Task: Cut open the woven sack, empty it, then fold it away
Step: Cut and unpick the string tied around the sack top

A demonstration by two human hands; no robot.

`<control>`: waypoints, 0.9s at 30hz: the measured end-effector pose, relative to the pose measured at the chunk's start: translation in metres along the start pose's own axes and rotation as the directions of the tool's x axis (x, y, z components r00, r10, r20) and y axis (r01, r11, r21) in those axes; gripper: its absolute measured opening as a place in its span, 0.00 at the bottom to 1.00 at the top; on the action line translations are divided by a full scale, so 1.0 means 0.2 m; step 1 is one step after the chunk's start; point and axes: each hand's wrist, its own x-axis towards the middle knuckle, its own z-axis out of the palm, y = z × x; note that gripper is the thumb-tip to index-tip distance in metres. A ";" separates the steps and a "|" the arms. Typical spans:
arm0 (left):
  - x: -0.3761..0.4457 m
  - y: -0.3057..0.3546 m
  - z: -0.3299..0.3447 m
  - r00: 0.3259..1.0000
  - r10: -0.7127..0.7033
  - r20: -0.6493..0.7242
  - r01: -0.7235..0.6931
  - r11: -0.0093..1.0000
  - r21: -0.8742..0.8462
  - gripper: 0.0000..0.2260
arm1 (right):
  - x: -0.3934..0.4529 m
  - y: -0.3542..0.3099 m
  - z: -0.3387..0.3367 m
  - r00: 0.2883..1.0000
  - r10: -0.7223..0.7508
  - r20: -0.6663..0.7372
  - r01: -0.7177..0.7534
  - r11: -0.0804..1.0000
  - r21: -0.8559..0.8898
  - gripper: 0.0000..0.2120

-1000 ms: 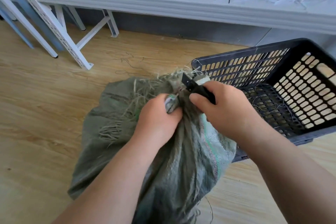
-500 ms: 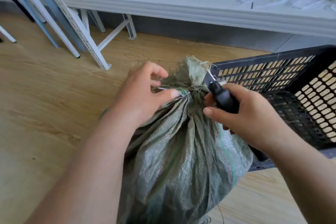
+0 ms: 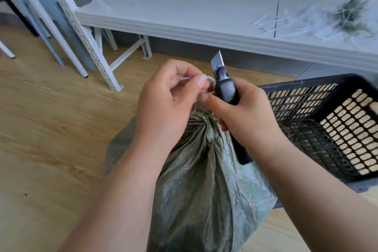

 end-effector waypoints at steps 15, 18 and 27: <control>0.43 0.20 0.34 0.955 -0.294 0.042 0.290 0.893 -0.344 0.07 | 0.21 -0.09 -0.61 0.975 0.190 -0.113 -0.170 0.972 0.162 0.07; 0.48 0.25 0.47 0.962 -0.258 0.088 0.272 0.926 -0.261 0.05 | 0.26 -0.09 -0.69 0.970 0.144 -0.196 -0.118 0.984 0.136 0.11; 0.48 0.34 0.75 0.971 -0.210 0.110 0.220 0.971 -0.091 0.01 | 0.41 -0.09 -0.73 0.948 0.291 -0.132 -0.216 0.888 0.406 0.08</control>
